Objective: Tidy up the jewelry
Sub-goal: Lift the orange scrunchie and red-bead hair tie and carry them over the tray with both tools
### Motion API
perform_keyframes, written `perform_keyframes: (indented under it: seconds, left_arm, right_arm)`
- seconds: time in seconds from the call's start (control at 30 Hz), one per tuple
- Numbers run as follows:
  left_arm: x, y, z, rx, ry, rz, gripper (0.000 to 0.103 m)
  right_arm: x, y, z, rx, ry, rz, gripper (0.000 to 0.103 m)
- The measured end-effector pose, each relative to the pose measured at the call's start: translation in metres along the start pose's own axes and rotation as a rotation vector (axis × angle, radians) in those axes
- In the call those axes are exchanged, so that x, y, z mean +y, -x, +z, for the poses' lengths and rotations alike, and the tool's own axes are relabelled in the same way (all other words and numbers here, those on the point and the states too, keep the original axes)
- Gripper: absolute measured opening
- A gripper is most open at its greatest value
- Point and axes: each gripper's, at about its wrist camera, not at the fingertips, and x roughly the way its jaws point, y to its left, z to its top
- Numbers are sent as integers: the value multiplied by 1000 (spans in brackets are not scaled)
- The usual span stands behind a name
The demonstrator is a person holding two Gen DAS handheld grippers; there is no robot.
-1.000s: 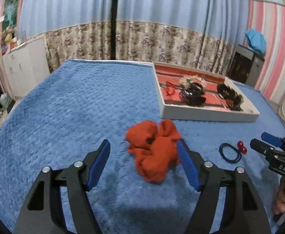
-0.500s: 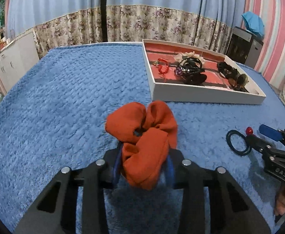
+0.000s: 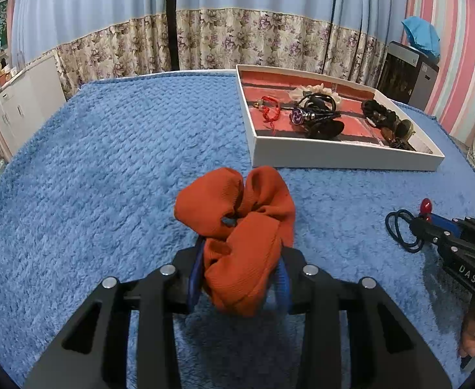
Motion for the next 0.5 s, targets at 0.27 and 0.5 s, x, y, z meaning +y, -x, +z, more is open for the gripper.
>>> perform_keyframes:
  seconds: [0.27,0.5]
  left_arm:
    - [6,11,-1,-34,8,-18,28]
    - [3,42,9,-97,3,-51,24]
  right_arm:
    - [-3,29,3,-89,-1,-11,18]
    - [-16,66,15,-182,-23,-12,18]
